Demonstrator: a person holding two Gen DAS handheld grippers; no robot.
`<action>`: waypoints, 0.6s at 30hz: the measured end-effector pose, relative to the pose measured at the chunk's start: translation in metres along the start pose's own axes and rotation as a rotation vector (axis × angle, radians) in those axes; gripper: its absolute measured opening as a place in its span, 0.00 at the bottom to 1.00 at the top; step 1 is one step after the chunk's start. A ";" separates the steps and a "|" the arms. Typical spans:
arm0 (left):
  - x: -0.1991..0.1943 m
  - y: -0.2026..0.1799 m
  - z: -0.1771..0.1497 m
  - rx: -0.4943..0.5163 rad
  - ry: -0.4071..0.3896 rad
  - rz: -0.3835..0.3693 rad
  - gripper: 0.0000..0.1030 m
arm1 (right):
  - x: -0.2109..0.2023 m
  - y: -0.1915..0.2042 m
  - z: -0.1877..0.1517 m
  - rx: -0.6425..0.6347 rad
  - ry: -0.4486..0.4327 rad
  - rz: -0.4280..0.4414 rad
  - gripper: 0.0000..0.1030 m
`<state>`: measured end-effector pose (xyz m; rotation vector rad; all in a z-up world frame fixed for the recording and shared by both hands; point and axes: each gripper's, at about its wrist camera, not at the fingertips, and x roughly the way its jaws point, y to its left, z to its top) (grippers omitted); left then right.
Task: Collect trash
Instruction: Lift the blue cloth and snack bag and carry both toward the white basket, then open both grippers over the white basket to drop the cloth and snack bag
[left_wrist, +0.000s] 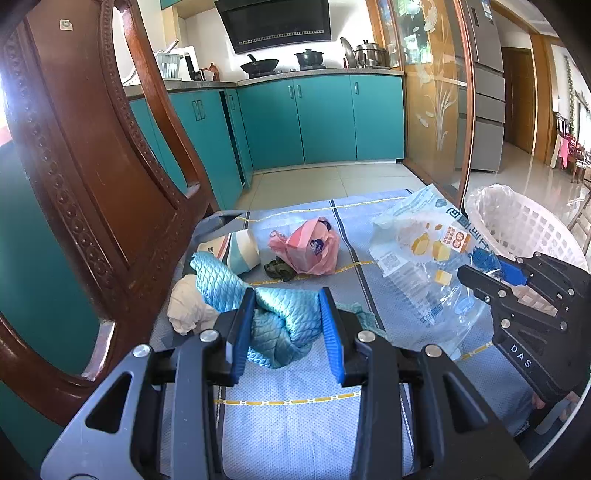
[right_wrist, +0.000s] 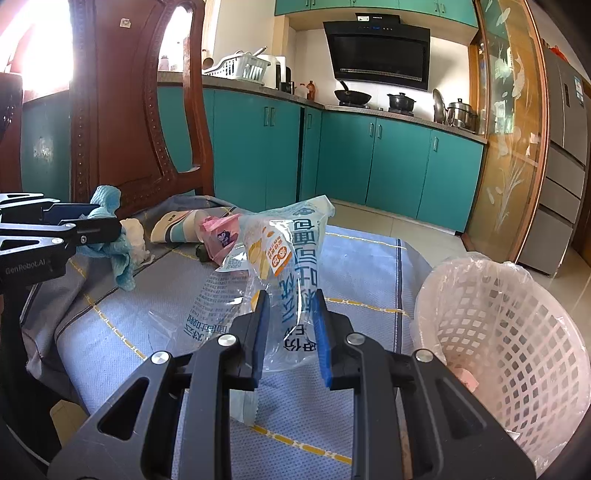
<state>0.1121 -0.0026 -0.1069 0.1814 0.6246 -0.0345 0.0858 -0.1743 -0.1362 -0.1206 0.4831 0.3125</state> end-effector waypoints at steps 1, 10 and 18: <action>0.000 0.000 0.000 0.000 -0.001 0.000 0.34 | 0.000 0.000 0.000 -0.001 -0.001 0.001 0.23; 0.000 0.001 0.000 -0.001 -0.001 0.001 0.34 | -0.001 0.001 -0.001 -0.009 -0.006 0.002 0.23; -0.005 0.005 0.013 -0.026 -0.012 -0.073 0.34 | -0.047 -0.042 0.015 0.151 -0.147 -0.018 0.23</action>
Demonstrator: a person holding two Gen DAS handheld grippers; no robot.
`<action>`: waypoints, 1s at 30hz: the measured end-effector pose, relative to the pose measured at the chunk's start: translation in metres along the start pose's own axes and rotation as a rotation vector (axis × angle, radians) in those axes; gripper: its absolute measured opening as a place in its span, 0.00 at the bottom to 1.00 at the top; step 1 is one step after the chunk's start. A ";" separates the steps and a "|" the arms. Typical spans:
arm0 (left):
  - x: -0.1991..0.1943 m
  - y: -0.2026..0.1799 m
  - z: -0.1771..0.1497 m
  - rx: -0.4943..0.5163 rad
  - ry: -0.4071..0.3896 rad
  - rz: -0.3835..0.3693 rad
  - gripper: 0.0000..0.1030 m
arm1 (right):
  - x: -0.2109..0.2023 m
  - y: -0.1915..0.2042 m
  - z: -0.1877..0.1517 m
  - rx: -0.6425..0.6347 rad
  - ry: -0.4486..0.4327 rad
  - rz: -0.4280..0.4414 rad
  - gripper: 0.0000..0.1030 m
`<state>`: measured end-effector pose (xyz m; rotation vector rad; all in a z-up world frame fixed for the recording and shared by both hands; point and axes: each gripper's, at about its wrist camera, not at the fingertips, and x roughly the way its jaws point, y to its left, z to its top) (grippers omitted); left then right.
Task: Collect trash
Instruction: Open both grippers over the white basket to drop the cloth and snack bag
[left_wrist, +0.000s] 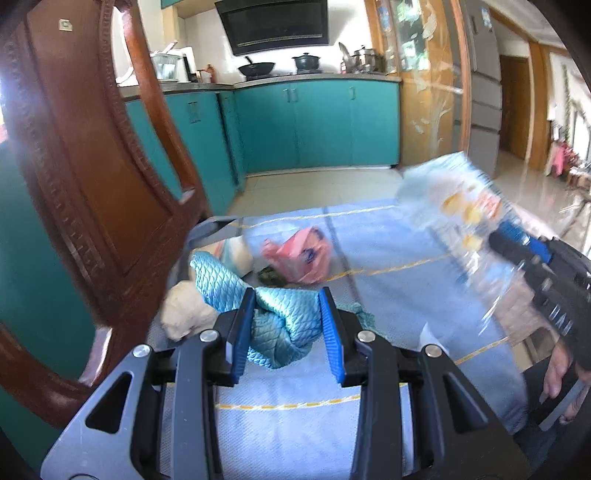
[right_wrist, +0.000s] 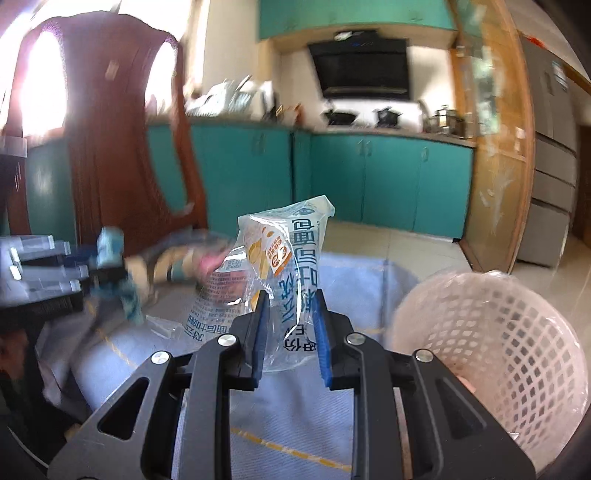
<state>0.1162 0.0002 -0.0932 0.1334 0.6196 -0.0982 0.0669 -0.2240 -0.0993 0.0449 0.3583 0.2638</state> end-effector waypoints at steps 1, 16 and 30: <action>0.000 0.000 0.007 -0.010 0.000 -0.050 0.34 | -0.012 -0.014 0.006 0.031 -0.027 -0.031 0.23; 0.058 -0.169 0.085 0.127 0.086 -0.592 0.36 | -0.077 -0.150 0.003 0.169 0.067 -0.470 0.23; -0.001 -0.066 0.033 0.142 -0.101 -0.093 0.60 | -0.020 -0.089 0.011 0.119 0.105 -0.127 0.60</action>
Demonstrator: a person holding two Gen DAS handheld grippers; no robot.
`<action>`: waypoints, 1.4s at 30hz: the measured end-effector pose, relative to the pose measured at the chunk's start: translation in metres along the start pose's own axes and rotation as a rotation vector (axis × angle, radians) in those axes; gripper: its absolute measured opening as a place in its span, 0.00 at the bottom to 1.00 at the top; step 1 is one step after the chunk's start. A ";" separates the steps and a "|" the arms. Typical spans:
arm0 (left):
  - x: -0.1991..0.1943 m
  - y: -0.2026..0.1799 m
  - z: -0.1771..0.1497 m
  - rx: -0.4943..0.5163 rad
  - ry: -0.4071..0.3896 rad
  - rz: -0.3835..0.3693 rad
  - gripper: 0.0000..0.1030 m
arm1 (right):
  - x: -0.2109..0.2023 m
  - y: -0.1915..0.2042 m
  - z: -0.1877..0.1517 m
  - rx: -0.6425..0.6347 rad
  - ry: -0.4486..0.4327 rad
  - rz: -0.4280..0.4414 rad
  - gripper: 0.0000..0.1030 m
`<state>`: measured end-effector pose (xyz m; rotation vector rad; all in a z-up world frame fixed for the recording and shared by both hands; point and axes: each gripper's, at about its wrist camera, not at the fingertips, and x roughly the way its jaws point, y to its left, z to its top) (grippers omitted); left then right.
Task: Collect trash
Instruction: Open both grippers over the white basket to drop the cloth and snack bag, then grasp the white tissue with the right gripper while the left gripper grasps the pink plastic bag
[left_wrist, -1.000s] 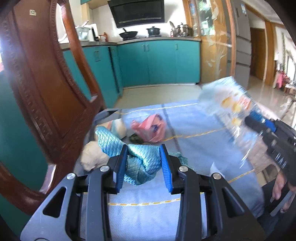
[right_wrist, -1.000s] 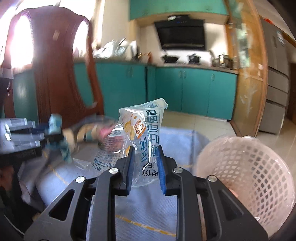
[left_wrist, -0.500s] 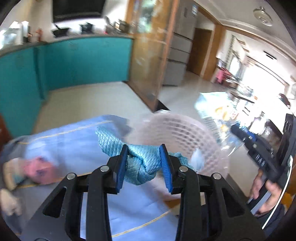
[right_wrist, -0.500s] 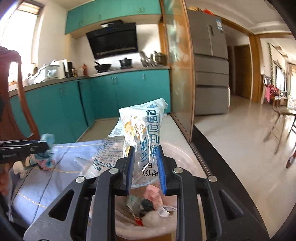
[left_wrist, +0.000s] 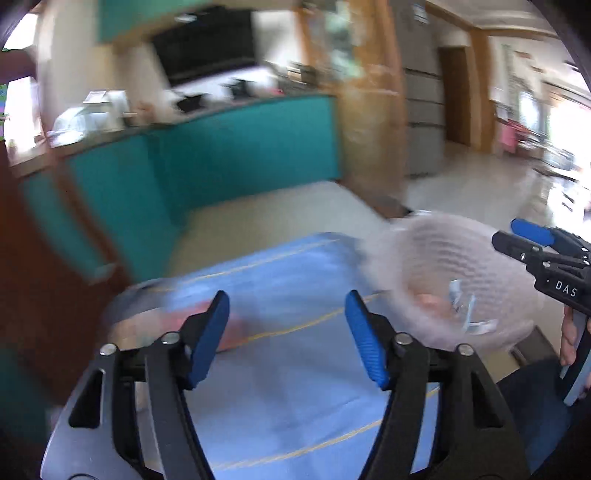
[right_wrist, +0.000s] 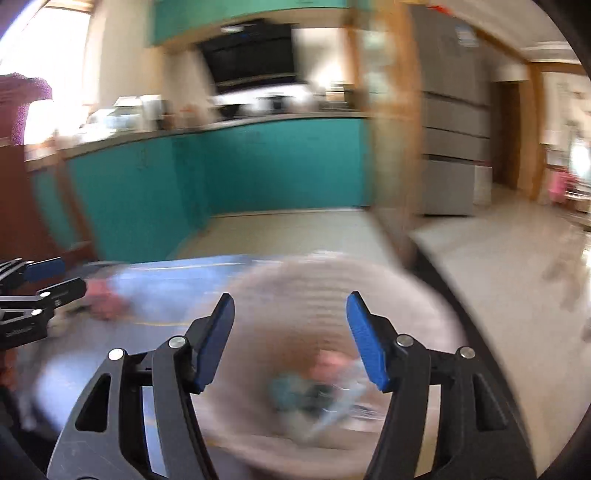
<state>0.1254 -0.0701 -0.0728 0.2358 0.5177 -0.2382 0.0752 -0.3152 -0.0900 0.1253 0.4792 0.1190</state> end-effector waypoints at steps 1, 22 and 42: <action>-0.016 0.024 -0.006 -0.027 -0.005 0.038 0.56 | 0.014 0.025 0.001 -0.013 0.028 0.102 0.60; -0.100 0.150 0.007 -0.189 -0.083 0.222 0.59 | 0.185 0.295 -0.034 -0.231 0.408 0.672 0.15; 0.180 0.065 0.000 0.011 0.334 0.070 0.85 | 0.076 0.093 -0.057 -0.025 0.239 0.401 0.16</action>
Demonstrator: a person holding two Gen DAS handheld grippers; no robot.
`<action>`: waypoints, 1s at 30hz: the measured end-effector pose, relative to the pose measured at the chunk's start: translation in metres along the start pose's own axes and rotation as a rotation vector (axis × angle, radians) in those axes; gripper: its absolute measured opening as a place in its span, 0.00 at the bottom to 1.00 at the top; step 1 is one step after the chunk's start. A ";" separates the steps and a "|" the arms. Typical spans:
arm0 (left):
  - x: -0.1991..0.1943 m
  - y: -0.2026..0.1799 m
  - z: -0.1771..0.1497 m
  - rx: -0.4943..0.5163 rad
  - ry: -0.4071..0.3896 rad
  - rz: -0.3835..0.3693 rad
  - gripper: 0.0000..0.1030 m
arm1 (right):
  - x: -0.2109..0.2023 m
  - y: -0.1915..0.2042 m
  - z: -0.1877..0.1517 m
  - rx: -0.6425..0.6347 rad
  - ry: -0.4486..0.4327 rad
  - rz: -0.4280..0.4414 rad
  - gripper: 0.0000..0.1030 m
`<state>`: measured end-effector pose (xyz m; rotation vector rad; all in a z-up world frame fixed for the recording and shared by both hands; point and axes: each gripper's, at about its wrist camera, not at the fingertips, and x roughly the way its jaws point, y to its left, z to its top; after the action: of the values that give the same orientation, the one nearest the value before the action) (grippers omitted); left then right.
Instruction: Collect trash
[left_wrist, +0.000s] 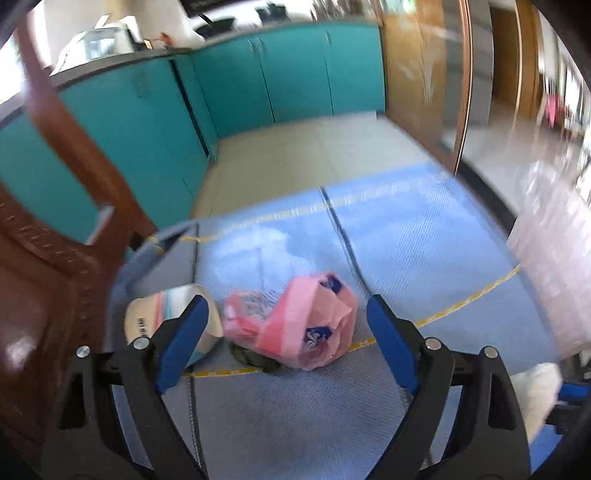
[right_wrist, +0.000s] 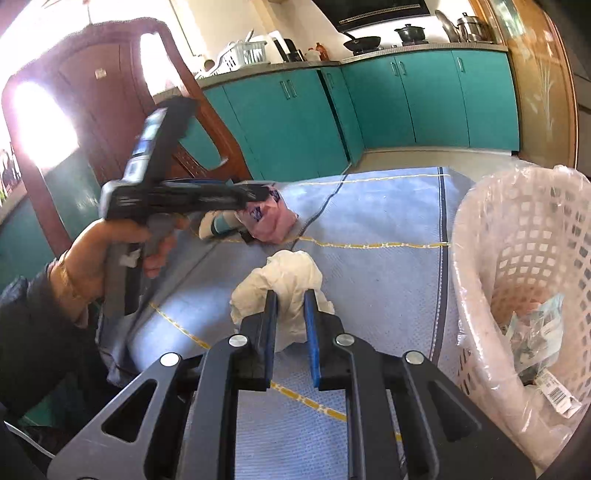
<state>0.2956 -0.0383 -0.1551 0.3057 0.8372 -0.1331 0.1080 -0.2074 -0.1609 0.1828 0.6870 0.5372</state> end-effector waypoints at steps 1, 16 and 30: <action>0.006 -0.003 -0.002 0.015 0.017 0.002 0.84 | 0.002 0.001 -0.001 -0.005 0.005 -0.029 0.16; -0.042 0.014 -0.049 -0.071 -0.053 -0.011 0.39 | 0.030 0.025 0.005 -0.127 0.038 -0.117 0.67; -0.146 0.056 -0.115 -0.236 -0.208 0.015 0.39 | 0.028 0.039 -0.004 -0.166 -0.006 -0.139 0.31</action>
<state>0.1296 0.0506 -0.1062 0.0743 0.6366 -0.0503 0.1075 -0.1597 -0.1668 -0.0189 0.6411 0.4577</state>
